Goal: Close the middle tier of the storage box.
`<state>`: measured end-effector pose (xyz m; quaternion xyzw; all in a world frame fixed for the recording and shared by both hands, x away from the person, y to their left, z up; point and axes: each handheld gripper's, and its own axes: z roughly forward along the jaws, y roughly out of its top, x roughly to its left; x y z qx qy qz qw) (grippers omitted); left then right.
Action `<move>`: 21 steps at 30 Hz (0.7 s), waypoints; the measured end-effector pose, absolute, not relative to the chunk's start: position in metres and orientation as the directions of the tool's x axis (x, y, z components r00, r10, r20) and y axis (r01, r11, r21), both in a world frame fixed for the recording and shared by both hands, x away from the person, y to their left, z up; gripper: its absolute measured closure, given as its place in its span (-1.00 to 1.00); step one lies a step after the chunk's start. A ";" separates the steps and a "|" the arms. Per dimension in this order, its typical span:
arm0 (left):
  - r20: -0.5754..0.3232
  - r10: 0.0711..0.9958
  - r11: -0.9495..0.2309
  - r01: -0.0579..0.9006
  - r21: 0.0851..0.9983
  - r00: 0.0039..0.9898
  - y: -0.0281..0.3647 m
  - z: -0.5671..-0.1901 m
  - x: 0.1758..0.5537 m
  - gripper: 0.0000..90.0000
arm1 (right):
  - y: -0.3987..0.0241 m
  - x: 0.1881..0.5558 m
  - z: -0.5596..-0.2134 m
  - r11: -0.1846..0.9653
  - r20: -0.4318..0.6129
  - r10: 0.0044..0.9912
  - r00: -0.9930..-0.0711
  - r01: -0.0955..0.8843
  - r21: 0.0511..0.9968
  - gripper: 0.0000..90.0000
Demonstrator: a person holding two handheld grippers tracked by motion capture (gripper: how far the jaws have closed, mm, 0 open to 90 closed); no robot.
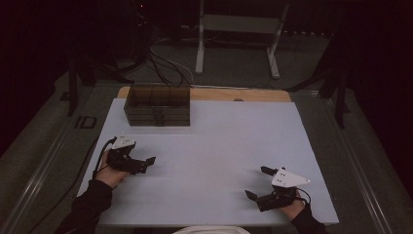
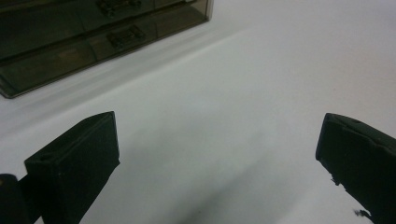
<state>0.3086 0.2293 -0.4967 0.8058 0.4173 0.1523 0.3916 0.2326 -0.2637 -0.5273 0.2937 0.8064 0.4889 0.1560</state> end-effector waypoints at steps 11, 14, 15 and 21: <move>-0.070 0.804 -0.330 0.542 0.773 0.590 0.228 -0.507 0.281 -0.98 | -0.264 0.233 -0.527 0.346 0.039 0.628 -0.778 0.323 0.881 -1.00; -0.065 0.808 -0.322 0.530 0.785 0.586 0.229 -0.510 0.273 -0.98 | -0.265 0.233 -0.527 0.344 0.040 0.630 -0.776 0.324 0.881 -1.00; -0.064 0.807 -0.323 0.529 0.785 0.587 0.230 -0.511 0.270 -0.98 | -0.265 0.233 -0.528 0.344 0.041 0.630 -0.776 0.325 0.881 -1.00; -0.050 0.819 -0.337 0.548 0.765 0.572 0.232 -0.516 0.259 -0.98 | -0.264 0.233 -0.527 0.346 0.040 0.628 -0.777 0.324 0.880 -1.00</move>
